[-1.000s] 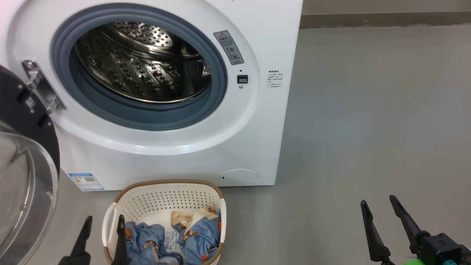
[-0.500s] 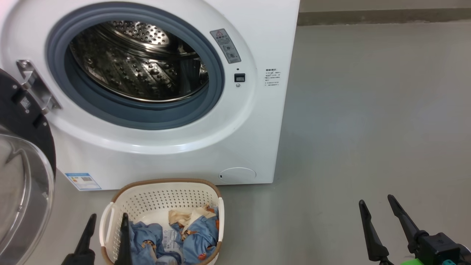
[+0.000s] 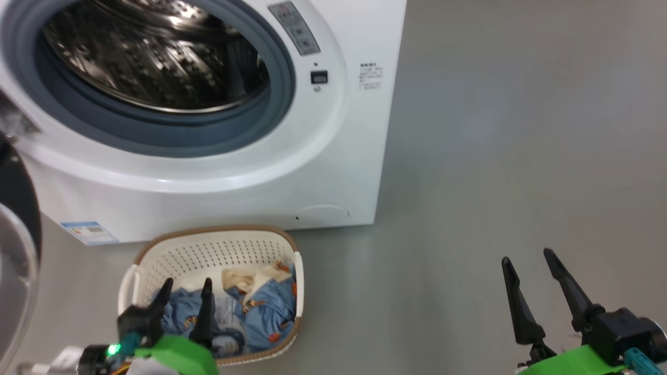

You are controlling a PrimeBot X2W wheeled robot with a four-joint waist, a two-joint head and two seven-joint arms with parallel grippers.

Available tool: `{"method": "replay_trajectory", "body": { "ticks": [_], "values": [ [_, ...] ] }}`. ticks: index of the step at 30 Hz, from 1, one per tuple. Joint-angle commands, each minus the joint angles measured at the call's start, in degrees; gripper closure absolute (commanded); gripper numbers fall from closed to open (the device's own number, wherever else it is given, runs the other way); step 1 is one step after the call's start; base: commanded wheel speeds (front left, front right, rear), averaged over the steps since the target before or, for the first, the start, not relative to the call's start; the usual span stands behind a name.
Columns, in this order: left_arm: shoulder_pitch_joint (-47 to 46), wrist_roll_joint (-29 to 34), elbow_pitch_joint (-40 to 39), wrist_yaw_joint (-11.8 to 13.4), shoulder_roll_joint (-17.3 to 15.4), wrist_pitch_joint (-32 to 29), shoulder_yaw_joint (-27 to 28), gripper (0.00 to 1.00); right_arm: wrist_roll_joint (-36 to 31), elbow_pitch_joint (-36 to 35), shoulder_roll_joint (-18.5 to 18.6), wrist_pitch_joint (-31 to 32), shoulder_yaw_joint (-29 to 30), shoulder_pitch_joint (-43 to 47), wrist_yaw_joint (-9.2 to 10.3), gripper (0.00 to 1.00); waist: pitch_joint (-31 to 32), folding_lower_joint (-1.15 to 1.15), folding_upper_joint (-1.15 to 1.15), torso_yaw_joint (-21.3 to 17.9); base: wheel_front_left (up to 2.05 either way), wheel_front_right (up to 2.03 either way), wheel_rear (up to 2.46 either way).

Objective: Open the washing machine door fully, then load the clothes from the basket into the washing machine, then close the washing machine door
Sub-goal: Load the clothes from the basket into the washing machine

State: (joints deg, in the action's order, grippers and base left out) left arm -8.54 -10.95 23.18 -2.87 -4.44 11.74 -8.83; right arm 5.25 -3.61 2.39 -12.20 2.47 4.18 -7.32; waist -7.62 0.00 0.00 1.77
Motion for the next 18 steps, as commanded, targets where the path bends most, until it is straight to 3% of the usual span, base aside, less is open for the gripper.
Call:
{"method": "replay_trajectory", "body": {
  "ticks": [1,10,18],
  "values": [
    [-4.15,-1.15,2.57,-0.6,-0.45,-0.18,1.4,0.0,0.38,-1.68,0.49,-0.32,-1.75,-2.31,-0.17,0.0,-3.77,0.0,0.0,-1.93,0.0,0.0,0.0],
    [-20.21,-6.32,27.52,-4.33,0.33,-4.27,-2.14,0.0,0.92,-2.24,0.49,-1.29,-3.7,-6.81,-0.17,0.0,-13.13,0.0,0.0,-6.57,0.0,0.0,0.0],
    [-29.29,-14.99,36.63,-4.59,-0.88,-7.27,-8.41,0.0,2.54,-1.89,0.49,-2.43,-5.1,-11.25,-0.17,0.0,-22.28,0.0,0.0,-10.98,0.0,0.0,0.0]
  ]
}}
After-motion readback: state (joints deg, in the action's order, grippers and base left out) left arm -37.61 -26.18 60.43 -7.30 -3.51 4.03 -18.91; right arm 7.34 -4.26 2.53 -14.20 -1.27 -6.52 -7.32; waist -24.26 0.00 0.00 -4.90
